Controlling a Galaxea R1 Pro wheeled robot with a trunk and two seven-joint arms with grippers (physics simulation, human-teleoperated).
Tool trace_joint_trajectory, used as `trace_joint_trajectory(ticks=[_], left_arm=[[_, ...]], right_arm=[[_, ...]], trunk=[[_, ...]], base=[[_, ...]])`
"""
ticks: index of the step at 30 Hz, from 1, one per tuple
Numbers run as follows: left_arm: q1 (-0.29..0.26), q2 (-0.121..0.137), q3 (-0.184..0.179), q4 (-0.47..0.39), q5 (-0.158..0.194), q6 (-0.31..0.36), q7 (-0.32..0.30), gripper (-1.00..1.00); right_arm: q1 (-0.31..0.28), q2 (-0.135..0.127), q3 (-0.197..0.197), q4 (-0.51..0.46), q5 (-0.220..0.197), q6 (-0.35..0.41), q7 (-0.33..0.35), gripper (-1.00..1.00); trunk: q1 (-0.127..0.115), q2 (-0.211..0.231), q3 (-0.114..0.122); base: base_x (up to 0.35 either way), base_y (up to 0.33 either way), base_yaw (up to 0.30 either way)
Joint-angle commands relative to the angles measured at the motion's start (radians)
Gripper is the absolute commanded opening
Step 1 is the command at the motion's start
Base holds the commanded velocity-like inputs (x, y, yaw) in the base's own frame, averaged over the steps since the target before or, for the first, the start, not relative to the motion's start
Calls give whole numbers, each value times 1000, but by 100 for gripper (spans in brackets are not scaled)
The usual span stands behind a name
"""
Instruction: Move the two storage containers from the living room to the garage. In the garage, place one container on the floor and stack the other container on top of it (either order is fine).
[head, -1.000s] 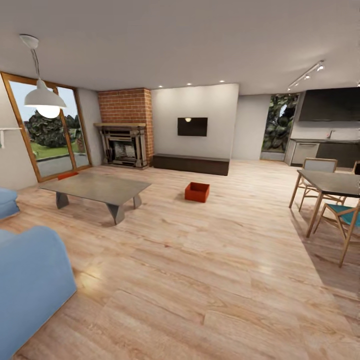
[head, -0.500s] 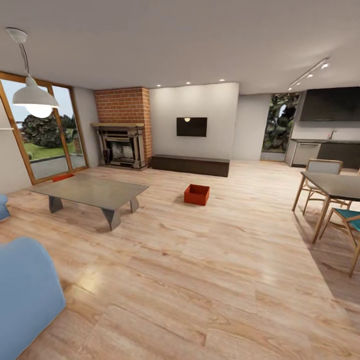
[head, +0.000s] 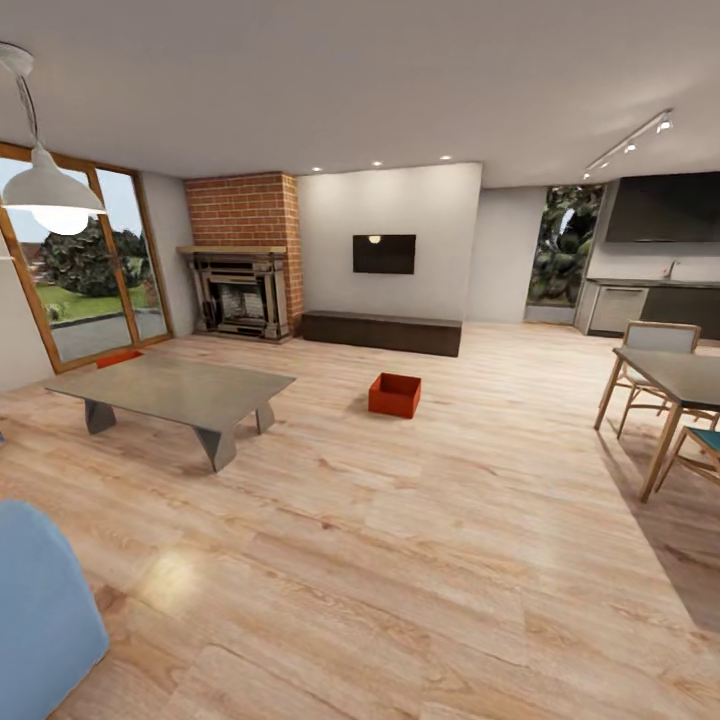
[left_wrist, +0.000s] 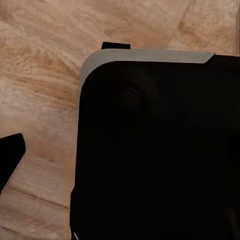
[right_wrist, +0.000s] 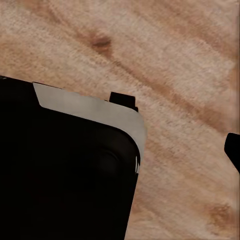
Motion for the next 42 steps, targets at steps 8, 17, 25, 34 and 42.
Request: trace_joint_trajectory(ticks=[8,17,25,34,42], left_arm=[[0,-1,-1,0,5,-2,-4,100],[0,0,-2,0,5,-1,-4,100],[0,-1,-2,0,5,-1,-4,100],[0,-1,-1,0,6,-2,-4,100],[0,-2,-1,0,6,-2,-4,100]], right_arm=[[-1,0,6,2,-10,-5,6,100],[-1,0,6,2,-11,-6,6,100],[-1,0,6,2,-11,-6,6,100],[-1,0,5,2,-11,-7,6,100],[-1,0,5,2,-11,-6,6,100]], trunk=[[1,0,-1],[1,0,-1],[1,0,-1],[1,0,-1],[1,0,-1]], base=[[322,0,0],[322,0,0],[323,0,0],[323,0,0],[322,0,0]])
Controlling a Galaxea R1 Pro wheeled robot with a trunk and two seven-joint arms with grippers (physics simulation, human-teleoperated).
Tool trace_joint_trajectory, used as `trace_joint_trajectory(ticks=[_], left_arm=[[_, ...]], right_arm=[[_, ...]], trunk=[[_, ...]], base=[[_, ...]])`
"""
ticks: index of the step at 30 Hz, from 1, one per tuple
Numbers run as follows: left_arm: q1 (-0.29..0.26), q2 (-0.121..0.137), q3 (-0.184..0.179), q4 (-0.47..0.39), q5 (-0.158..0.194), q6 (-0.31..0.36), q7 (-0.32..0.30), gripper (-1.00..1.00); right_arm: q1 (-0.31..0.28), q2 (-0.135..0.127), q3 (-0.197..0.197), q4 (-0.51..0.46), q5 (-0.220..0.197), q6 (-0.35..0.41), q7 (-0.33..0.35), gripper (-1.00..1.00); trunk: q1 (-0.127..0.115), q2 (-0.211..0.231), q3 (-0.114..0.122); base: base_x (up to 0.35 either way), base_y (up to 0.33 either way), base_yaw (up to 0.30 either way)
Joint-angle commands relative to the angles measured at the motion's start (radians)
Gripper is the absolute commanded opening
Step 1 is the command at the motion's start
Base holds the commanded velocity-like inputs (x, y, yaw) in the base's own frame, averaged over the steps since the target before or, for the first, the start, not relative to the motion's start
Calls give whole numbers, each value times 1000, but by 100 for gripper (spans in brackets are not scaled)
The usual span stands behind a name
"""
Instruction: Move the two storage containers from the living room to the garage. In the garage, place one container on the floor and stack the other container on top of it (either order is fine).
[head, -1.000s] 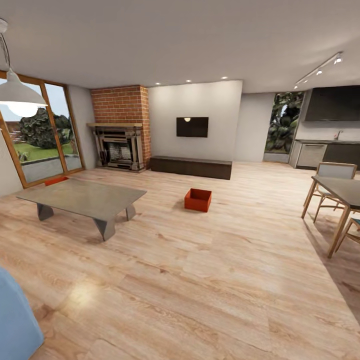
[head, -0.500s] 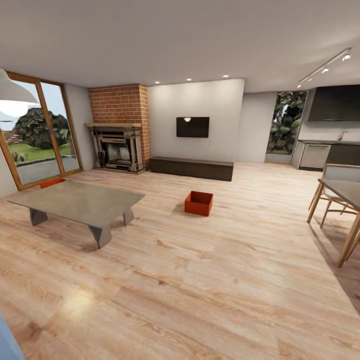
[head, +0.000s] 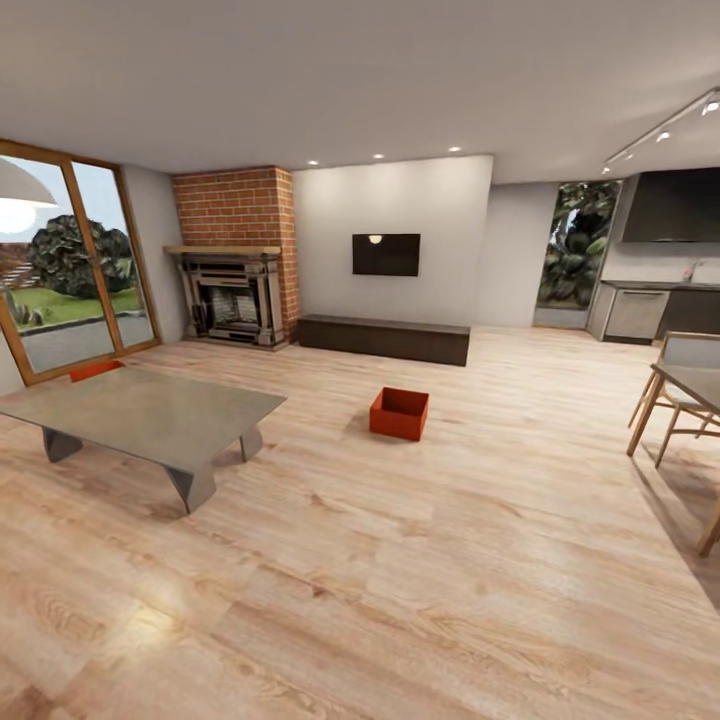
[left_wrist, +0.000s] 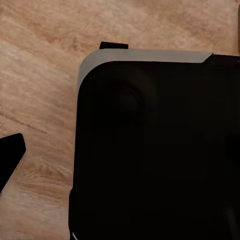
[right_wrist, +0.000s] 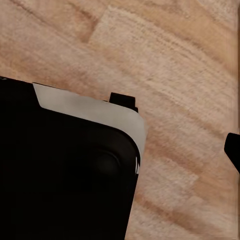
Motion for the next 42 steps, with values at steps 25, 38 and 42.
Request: trace_joint_trajectory(ticks=[25,38,42], left_arm=[[0,1,0,0,9,-2,0,100],[0,0,-1,0,8,-1,0,100],[0,0,0,0,8,-1,0,100]], right_arm=[[-1,0,6,2,-7,-7,6,100],[-1,0,6,2,-6,-8,6,100],[-1,0,6,2,-8,-8,6,100]], trunk=[[1,0,-1],[1,0,-1],[1,0,-1]], base=[[323,0,0],[323,0,0],[323,0,0]])
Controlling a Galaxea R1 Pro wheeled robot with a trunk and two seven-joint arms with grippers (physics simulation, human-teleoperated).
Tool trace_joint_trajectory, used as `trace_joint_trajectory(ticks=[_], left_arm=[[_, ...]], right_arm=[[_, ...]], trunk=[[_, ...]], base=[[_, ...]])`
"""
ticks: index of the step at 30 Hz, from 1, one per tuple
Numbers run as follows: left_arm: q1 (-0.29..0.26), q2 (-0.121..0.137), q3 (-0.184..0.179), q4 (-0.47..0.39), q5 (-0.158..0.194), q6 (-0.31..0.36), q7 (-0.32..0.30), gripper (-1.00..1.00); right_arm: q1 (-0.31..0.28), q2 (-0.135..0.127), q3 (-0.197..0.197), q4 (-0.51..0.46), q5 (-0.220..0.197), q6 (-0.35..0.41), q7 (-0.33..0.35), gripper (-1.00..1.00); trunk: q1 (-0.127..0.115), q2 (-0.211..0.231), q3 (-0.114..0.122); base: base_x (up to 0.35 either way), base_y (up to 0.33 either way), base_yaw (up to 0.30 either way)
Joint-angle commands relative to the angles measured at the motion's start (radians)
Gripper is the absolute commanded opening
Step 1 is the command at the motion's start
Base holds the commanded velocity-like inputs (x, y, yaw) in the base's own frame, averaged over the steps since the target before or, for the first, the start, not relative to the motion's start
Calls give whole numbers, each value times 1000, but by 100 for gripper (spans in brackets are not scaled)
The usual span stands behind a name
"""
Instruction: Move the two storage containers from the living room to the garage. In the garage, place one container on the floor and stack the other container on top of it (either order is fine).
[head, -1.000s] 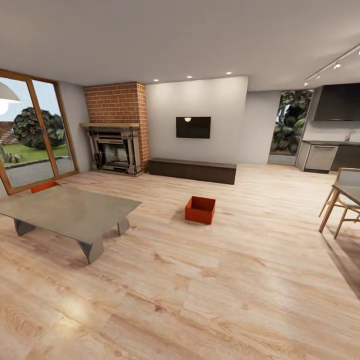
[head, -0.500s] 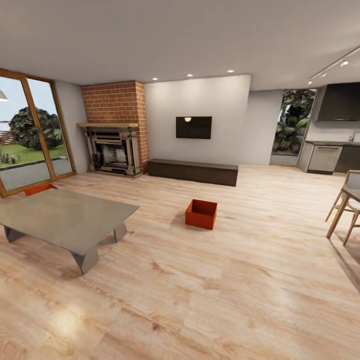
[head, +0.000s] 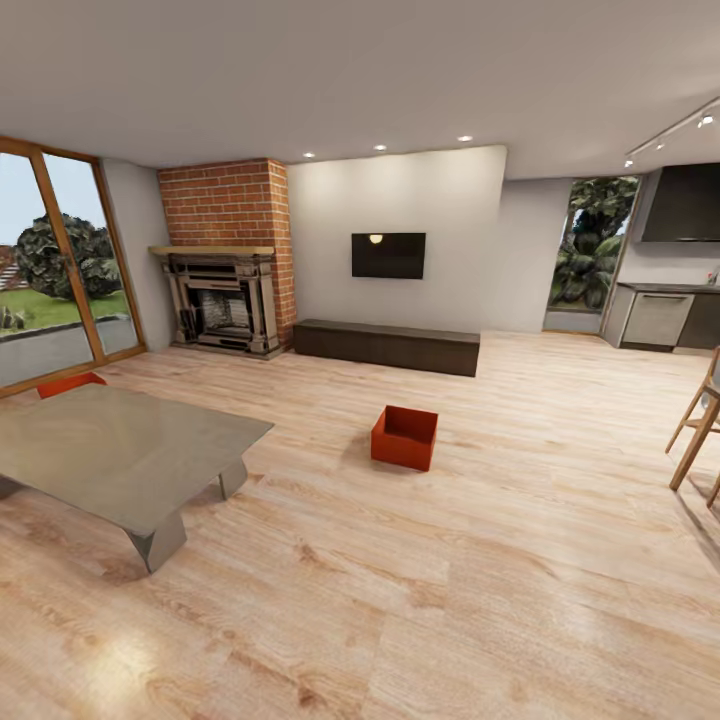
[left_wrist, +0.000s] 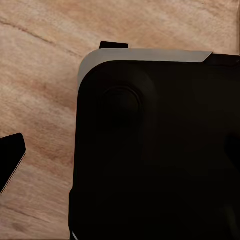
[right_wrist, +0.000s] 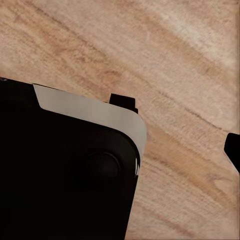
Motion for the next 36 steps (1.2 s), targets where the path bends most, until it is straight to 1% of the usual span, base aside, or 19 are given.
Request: trace_joint_trajectory(ticks=[1,15,19,30,32,34,36], left_arm=[[0,0,0,0,9,-2,0,100],[0,1,0,0,13,-2,0,100],[0,1,0,0,14,-2,0,100],[0,2,0,0,15,-2,1,100],[0,2,0,0,15,-2,1,100],[0,3,0,0,15,-2,1,100],[0,3,0,0,15,-2,1,100]], right_arm=[[-1,0,6,2,-11,-5,6,100],[0,4,6,-4,-14,-2,6,100],[0,5,6,-4,-4,-1,6,100],[0,4,8,-4,-1,1,5,100],[1,4,8,-4,-1,11,4,100],[1,4,8,-3,8,37,3,100],[1,5,8,-3,28,81,-5,100]], trunk=[[1,0,-1],[1,0,-1],[1,0,-1],[1,0,-1],[1,0,-1],[1,0,-1],[1,0,-1]], base=[[323,0,0],[323,0,0],[323,0,0],[323,0,0],[323,0,0],[323,0,0],[323,0,0]])
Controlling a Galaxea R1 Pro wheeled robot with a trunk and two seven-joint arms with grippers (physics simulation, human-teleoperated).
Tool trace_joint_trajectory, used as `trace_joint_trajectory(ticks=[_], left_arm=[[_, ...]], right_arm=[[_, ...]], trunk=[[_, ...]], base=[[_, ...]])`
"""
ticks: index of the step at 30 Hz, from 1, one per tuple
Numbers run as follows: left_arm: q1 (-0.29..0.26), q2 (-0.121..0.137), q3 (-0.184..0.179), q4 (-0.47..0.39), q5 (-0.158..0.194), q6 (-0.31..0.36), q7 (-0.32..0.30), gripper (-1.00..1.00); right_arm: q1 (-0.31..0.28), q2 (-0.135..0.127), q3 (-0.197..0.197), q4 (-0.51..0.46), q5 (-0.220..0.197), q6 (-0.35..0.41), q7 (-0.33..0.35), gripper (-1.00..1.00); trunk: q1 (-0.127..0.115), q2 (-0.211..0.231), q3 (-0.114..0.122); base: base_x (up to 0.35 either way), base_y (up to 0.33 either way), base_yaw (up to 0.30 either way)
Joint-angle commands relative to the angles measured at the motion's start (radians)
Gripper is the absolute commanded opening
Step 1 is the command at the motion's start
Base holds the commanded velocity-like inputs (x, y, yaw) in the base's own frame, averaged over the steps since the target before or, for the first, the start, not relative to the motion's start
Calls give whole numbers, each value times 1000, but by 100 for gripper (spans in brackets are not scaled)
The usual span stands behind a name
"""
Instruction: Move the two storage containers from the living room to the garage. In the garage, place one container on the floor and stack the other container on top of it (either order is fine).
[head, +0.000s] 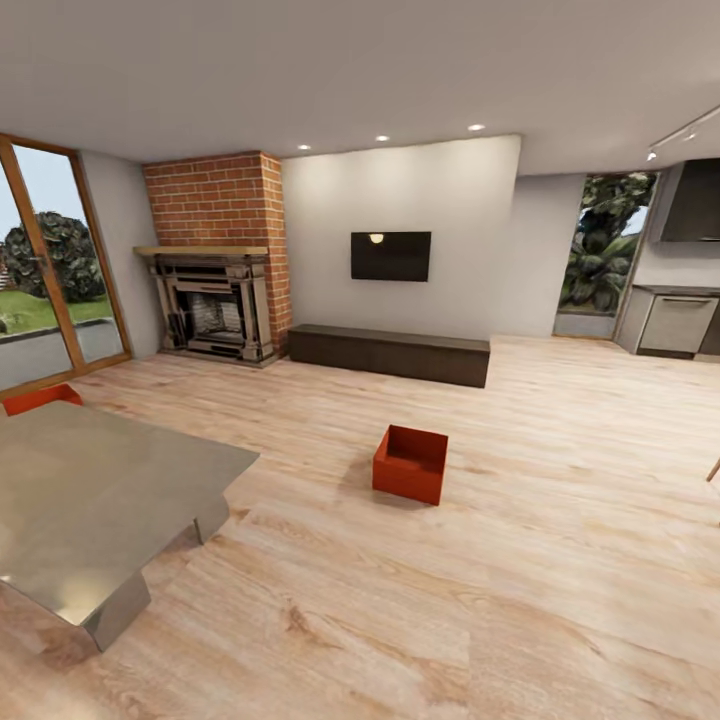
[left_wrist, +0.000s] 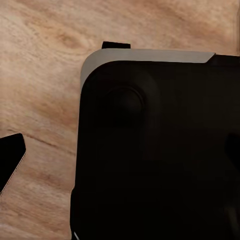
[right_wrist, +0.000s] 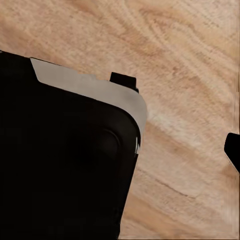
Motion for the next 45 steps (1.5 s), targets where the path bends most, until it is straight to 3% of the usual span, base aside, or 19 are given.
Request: trace_joint_trajectory(ticks=[1,45], left_arm=[[0,0,0,0,10,-2,0,100],[0,0,0,0,11,-2,0,100]], right_arm=[[-1,0,7,1,-5,2,3,100],[-1,0,5,1,8,-9,3,100]], trunk=[[1,0,-1],[1,0,-1]], base=[[323,0,0],[323,0,0]])
